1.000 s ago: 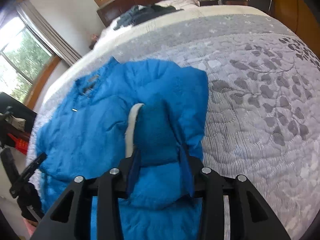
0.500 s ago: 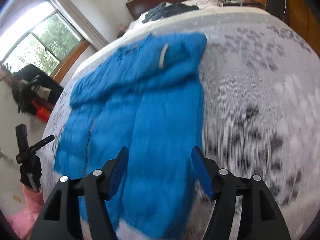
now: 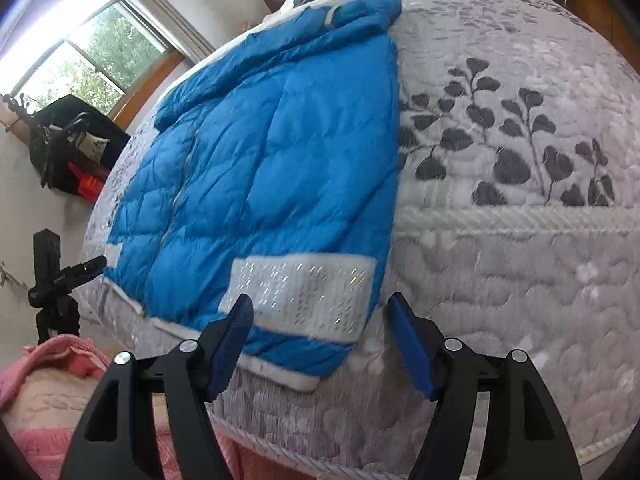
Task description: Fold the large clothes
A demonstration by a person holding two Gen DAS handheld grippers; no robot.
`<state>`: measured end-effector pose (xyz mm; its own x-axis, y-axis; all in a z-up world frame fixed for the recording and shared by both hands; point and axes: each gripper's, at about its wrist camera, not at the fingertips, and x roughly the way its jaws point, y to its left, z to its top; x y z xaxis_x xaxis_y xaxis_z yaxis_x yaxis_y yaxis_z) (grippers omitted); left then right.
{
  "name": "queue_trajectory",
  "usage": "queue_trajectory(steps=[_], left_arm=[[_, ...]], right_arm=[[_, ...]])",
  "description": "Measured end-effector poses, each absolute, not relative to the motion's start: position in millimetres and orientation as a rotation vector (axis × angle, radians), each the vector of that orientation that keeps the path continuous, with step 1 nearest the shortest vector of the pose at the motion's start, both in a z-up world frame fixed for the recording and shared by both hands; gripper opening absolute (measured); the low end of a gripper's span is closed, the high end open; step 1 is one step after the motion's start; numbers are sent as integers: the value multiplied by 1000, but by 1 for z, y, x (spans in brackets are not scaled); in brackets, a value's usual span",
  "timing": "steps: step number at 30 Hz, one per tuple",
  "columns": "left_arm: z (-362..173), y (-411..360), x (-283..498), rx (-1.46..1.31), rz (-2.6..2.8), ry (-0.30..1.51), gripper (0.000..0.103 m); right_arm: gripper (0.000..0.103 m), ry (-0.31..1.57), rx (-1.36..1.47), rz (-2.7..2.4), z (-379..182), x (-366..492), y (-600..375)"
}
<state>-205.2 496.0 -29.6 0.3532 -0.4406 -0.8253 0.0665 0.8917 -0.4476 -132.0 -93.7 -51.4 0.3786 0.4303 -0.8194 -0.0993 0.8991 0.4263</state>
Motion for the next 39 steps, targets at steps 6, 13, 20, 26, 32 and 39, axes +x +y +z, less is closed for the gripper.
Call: queue_trajectory(steps=[6, 13, 20, 26, 32, 39], left_arm=[[-37, 486, -207, -404, -401, 1187, 70], [-40, 471, -208, -399, -424, 1198, 37], [-22, 481, -207, -483, -474, 1130, 12], [27, 474, -196, -473, -551, 969, 10], [63, 474, -154, -482, -574, 860, 10], [87, 481, -90, -484, -586, 802, 11]], right_arm=[[65, 1117, 285, 363, -55, -131, -79], [28, 1083, 281, 383, -50, -131, -77], [14, 999, 389, 451, -29, -133, -92], [12, 883, 413, 519, 17, -123, -97], [12, 820, 398, 549, 61, -87, -101], [11, 834, 447, 554, 83, -20, -108]])
